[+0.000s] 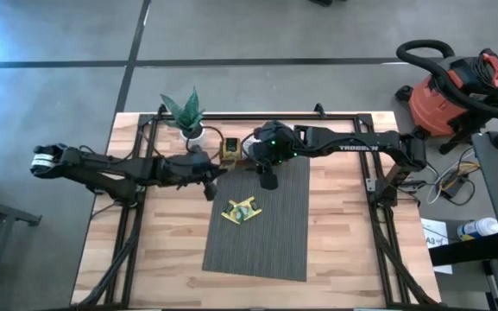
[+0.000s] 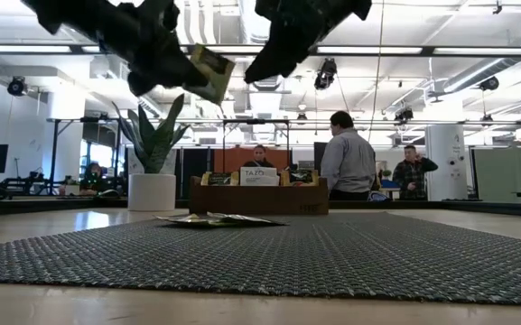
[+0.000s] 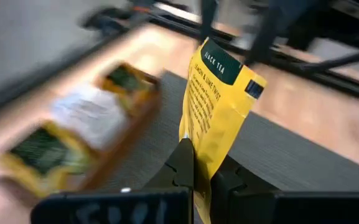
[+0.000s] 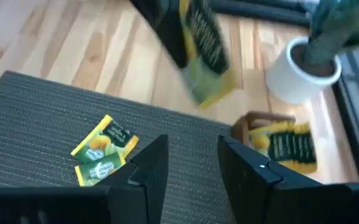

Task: Pick & Place Tea
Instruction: Put the top yellow tea bag into the left compartment of the wooden organizer

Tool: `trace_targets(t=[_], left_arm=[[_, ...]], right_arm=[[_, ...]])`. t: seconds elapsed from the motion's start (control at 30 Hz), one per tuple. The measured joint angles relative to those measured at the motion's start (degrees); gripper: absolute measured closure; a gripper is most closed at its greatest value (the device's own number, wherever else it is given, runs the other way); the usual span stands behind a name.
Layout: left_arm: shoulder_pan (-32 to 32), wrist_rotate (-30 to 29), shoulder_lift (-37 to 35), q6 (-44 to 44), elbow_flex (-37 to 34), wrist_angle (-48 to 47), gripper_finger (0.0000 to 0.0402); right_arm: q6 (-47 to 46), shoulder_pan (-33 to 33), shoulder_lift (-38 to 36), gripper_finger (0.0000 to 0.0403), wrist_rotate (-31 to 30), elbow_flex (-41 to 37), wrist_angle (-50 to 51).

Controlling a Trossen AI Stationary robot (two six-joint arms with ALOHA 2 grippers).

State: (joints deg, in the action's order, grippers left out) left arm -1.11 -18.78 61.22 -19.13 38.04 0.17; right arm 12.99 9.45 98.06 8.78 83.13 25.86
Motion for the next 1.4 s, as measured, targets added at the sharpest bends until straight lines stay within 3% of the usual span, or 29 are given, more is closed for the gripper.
trace_targets(t=[0.07, 0.13, 0.23, 0.8, 1.4], left_arm=[[1.54, 6.21, -0.31, -1.34, -1.21, 0.90, 0.0389], [2.16, 7.50, 0.28, -1.79, -1.76, 0.68, 0.0389], [2.26, 7.60, 1.65, -1.42, -1.85, 0.55, 0.0389], [4.94, 8.27, 8.33, 2.83, 1.31, 6.70, 0.0386], [5.56, 10.81, 8.74, 5.96, 5.02, 6.65, 0.0384]], right_arm=[[2.08, -0.13, -0.20, 0.0268, -0.43, 0.20, -0.72], [3.80, -0.32, -0.20, 0.0268, -2.78, 1.21, -0.77], [5.82, -0.69, -0.18, 0.0268, -6.16, 2.93, -0.77], [6.14, -2.10, 0.04, 0.0268, -5.75, 3.82, 0.99], [3.19, -2.05, 0.41, 0.0279, -5.75, 3.74, 1.40]])
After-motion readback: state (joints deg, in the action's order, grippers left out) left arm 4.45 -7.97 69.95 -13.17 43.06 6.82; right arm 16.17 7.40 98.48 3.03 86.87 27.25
